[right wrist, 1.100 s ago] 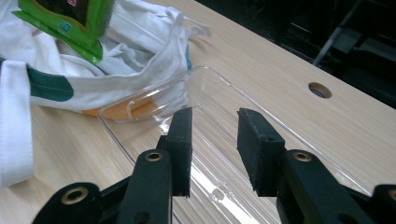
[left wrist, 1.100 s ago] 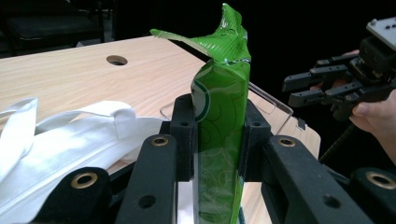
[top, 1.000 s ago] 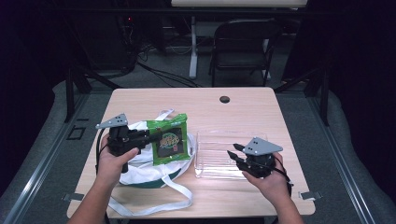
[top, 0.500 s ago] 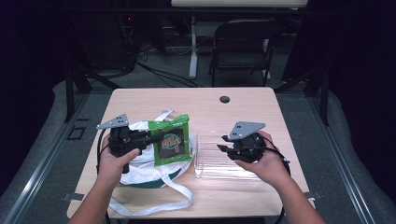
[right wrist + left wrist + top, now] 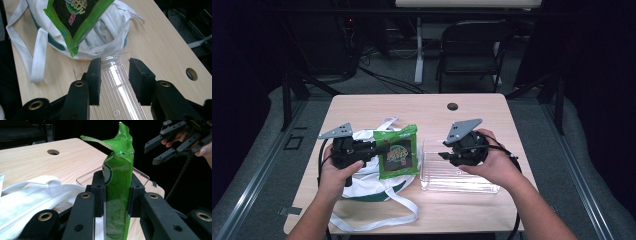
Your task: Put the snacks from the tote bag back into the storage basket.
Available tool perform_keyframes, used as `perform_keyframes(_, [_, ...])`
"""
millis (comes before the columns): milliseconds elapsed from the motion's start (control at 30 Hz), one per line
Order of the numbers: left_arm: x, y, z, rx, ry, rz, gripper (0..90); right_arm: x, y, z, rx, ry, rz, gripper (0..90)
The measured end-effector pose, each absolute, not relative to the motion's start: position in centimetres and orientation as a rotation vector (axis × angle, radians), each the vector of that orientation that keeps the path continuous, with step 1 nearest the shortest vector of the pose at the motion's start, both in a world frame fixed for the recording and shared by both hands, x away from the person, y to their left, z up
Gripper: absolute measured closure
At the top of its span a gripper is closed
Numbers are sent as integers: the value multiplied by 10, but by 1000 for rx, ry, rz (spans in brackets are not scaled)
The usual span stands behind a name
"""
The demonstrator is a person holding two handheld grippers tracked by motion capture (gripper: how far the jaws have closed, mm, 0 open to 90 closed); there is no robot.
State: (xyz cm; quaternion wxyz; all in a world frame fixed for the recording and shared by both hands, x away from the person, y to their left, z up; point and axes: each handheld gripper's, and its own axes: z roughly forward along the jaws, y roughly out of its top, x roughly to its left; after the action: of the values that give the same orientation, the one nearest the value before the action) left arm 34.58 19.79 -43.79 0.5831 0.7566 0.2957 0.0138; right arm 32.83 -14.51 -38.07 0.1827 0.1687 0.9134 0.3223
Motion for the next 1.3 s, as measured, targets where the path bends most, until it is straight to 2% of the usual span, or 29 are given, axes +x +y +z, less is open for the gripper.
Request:
perform_keyframes(767, [343, 188, -439, 1796, 654, 16, 731, 341, -112, -345, 307, 2661, 767, 521])
perform_keyframes(1300, [341, 178, -440, 1824, 633, 12, 732, 344, -98, -326, 232, 2673, 687, 485])
